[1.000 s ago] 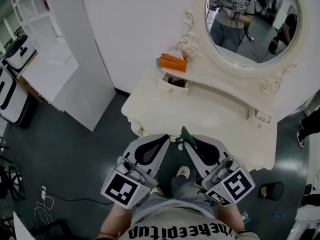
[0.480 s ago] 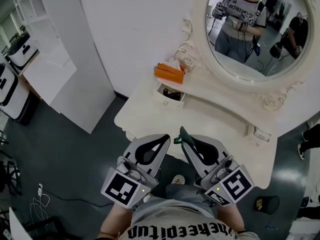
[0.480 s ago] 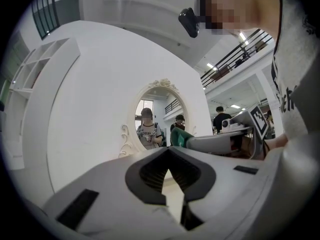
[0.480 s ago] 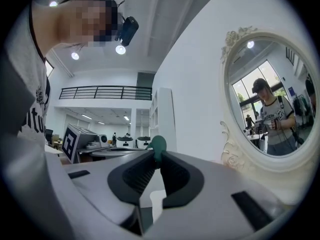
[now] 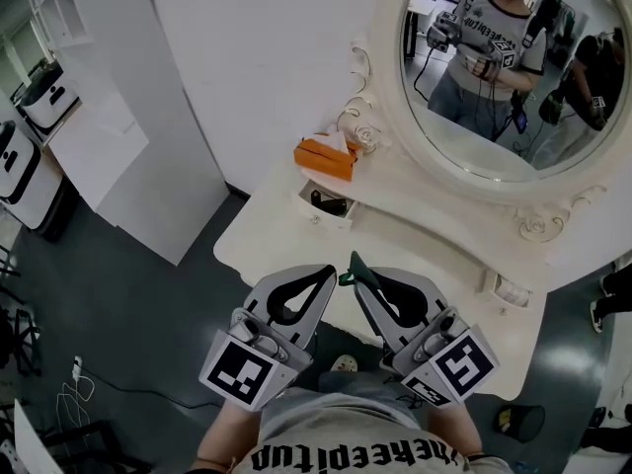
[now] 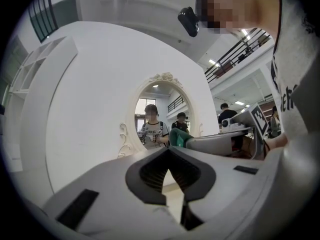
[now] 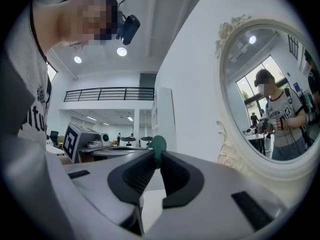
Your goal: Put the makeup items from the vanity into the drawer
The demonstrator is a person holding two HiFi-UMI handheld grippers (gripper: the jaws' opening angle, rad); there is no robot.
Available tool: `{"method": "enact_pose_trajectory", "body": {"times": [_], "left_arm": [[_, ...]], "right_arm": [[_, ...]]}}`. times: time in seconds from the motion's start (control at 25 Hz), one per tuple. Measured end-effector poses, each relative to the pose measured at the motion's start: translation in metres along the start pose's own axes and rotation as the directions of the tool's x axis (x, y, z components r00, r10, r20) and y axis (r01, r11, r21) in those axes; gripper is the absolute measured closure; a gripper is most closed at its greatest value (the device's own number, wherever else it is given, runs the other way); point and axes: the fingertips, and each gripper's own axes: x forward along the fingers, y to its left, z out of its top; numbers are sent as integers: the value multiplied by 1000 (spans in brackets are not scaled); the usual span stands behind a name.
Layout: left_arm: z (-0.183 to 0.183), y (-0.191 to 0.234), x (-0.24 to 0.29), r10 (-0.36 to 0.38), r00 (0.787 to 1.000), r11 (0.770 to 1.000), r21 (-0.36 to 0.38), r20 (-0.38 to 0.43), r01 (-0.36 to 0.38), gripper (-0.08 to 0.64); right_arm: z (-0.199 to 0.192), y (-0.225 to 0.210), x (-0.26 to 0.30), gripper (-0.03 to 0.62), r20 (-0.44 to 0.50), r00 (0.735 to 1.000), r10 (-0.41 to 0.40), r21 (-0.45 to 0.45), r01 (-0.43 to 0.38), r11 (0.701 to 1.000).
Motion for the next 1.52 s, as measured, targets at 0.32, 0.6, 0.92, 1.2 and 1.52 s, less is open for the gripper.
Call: {"method": "enact_pose_trajectory", "body": {"times": [0.32, 0.6, 0.92, 1.2, 1.52], "left_arm": [[-2, -6, 29, 40, 999, 999, 2, -13, -40, 540], [-5, -5, 34, 68, 997, 998, 12, -25, -67, 540], [-5, 2, 43, 50, 998, 999, 13, -27, -50, 540], [-6, 23, 53, 17, 999, 1000, 6, -27, -17, 540], [-3, 58, 62, -36, 999, 999, 0, -26, 36, 540]], "right_arm": [[-4, -27, -5, 534, 8, 999, 51, 20, -51, 999], [-8, -35, -5, 534, 18, 997, 70, 40, -71, 997], [-8, -47, -1, 534, 16, 999, 35, 46, -36, 998], [-11, -62, 16, 534, 5, 1000, -11, 48, 11, 999], [-9, -75, 48, 534, -6, 998, -69, 47, 70, 996]]}}
